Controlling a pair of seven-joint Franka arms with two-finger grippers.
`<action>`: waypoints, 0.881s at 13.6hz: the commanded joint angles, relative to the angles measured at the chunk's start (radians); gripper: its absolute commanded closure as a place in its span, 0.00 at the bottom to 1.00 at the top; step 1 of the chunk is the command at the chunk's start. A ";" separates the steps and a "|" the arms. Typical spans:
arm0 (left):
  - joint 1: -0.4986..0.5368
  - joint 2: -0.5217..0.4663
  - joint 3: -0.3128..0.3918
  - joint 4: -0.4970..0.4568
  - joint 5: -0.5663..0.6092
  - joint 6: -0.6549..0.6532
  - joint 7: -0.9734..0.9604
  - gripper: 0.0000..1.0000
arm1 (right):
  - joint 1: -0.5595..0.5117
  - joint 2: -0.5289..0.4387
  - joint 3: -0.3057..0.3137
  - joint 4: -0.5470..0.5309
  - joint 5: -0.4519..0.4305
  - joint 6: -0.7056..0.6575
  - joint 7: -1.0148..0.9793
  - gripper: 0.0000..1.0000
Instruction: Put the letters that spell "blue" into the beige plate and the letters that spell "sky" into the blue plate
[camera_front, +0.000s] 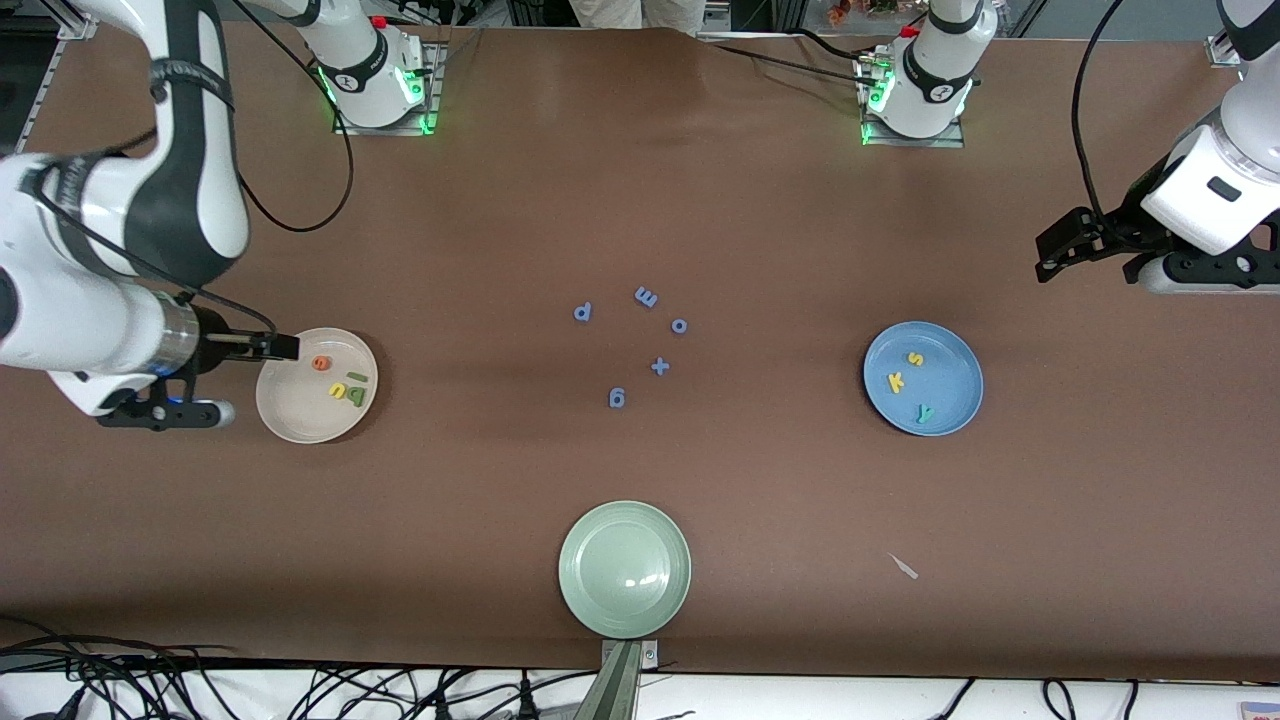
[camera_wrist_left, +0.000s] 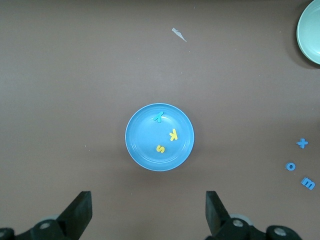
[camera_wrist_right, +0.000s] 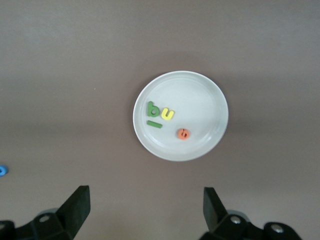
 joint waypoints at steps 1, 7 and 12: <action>-0.008 -0.004 0.004 0.007 -0.012 -0.015 0.021 0.00 | -0.001 0.003 -0.020 0.102 0.018 -0.095 -0.002 0.00; -0.009 -0.005 -0.001 0.007 -0.012 -0.017 0.021 0.00 | -0.003 -0.013 -0.003 0.165 0.006 -0.108 0.005 0.00; -0.009 -0.005 -0.001 0.007 -0.012 -0.031 0.021 0.00 | -0.416 -0.234 0.490 0.020 -0.167 -0.111 0.042 0.00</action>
